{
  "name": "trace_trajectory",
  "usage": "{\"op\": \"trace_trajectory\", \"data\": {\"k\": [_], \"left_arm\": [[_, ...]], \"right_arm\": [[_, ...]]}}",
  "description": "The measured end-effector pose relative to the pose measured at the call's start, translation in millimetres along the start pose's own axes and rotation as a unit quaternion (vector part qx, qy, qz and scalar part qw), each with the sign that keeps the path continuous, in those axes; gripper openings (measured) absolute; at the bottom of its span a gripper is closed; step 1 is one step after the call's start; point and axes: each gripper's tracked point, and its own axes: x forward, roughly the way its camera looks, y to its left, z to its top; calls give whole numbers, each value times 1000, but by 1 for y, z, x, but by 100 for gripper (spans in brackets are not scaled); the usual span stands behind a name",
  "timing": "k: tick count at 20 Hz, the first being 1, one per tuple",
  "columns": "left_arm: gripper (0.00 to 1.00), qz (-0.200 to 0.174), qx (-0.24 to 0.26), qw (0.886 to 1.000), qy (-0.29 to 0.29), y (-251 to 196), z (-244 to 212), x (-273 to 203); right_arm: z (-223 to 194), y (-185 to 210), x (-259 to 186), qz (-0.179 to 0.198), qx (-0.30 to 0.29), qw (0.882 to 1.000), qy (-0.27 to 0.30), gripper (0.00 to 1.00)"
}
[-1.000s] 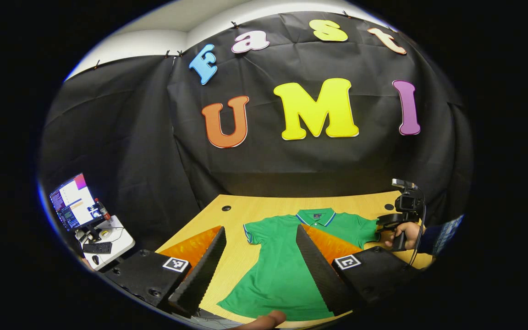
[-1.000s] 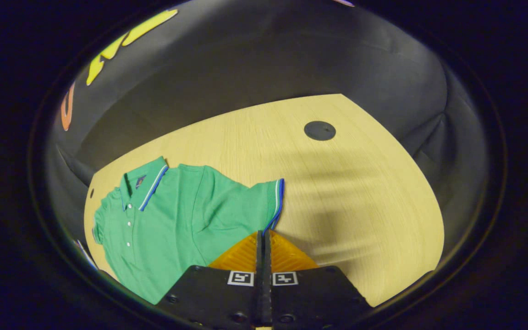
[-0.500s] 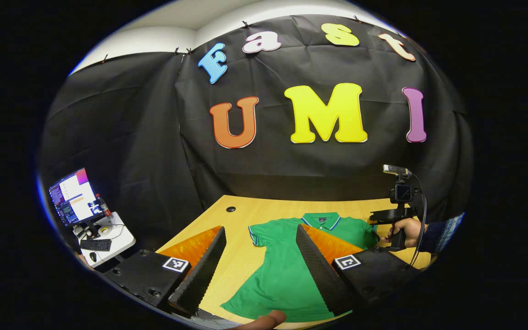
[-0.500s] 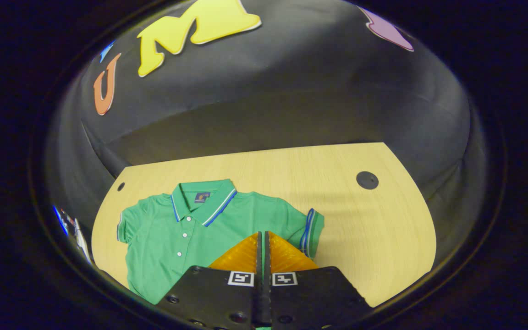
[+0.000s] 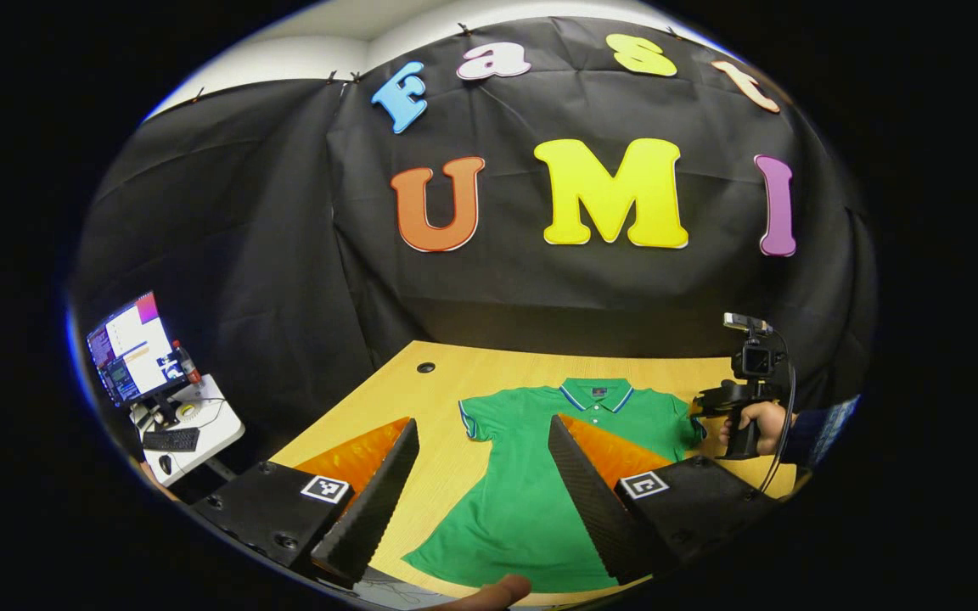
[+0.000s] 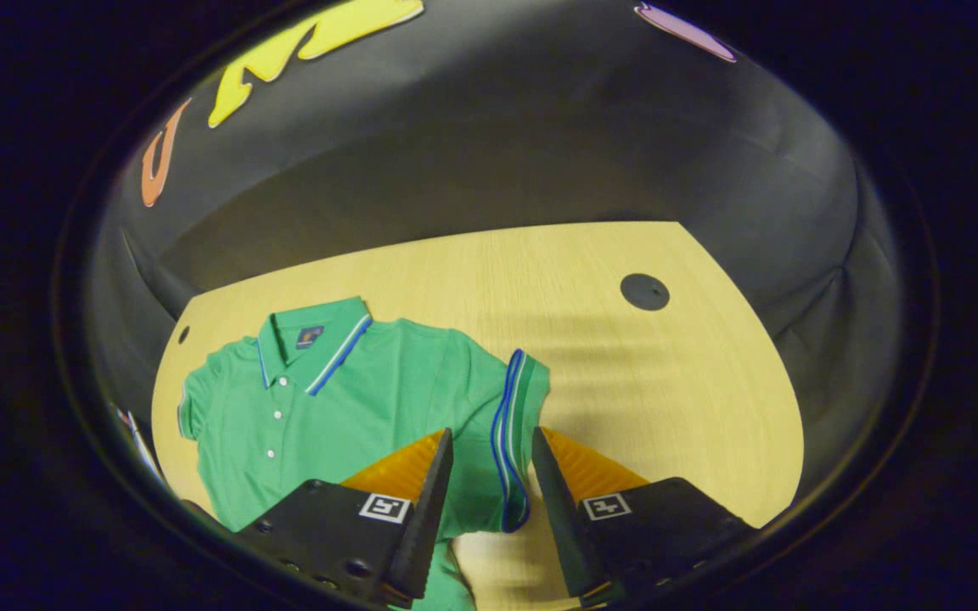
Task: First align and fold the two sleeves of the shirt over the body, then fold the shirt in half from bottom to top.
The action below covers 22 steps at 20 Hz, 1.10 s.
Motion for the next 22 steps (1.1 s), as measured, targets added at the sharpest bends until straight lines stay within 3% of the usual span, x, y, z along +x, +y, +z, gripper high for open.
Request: {"op": "trace_trajectory", "data": {"k": [1, 2, 3, 4, 6, 7, 9, 12, 13, 14, 19, 20, 22], "left_arm": [[99, 0, 9, 1000, 0, -2, 0, 0], [100, 0, 14, 1000, 1, -3, 0, 0], [100, 1, 19, 1000, 4, -4, -1, 1], [100, 3, 20, 1000, 7, -6, -2, 3], [99, 4, 23, 1000, 8, -8, 0, 6], [99, 3, 26, 1000, 7, -10, 1, 8], [100, -1, 25, 1000, 9, -12, 1, 12], [99, -2, 16, 1000, 12, -7, -2, 17], [99, 2, 12, 1000, 13, -1, -2, 19], [99, 3, 8, 1000, 15, 4, -4, 19], [99, 4, 14, 1000, 2, 31, 7, 19], [99, 2, 14, 1000, 1, 35, 8, 21], [99, -8, 14, 1000, 0, 41, 8, 27]], "right_arm": [[-2, 0, 5, 2, 1, 1000, 7, 59], [-5, -1, 9, -2, 1, 1000, 12, 49], [-7, -11, 17, -17, 3, 1000, 14, 46], [-7, -12, 17, -16, 20, 999, 18, 29], [-13, -17, 21, -18, 27, 999, 28, 24], [-9, -22, 21, -20, 28, 999, 27, 13], [-6, -18, 16, -10, 30, 999, 19, 1], [11, 16, -7, 29, 10, 999, -13, 0], [14, 49, -24, 75, 18, 997, -20, 0], [14, 65, -28, 90, 14, 996, -25, 0], [11, 121, -51, 125, -33, 991, -35, 5], [12, 124, -57, 125, -39, 991, -41, 18], [16, 124, -73, 126, -38, 990, -54, 35]]}}
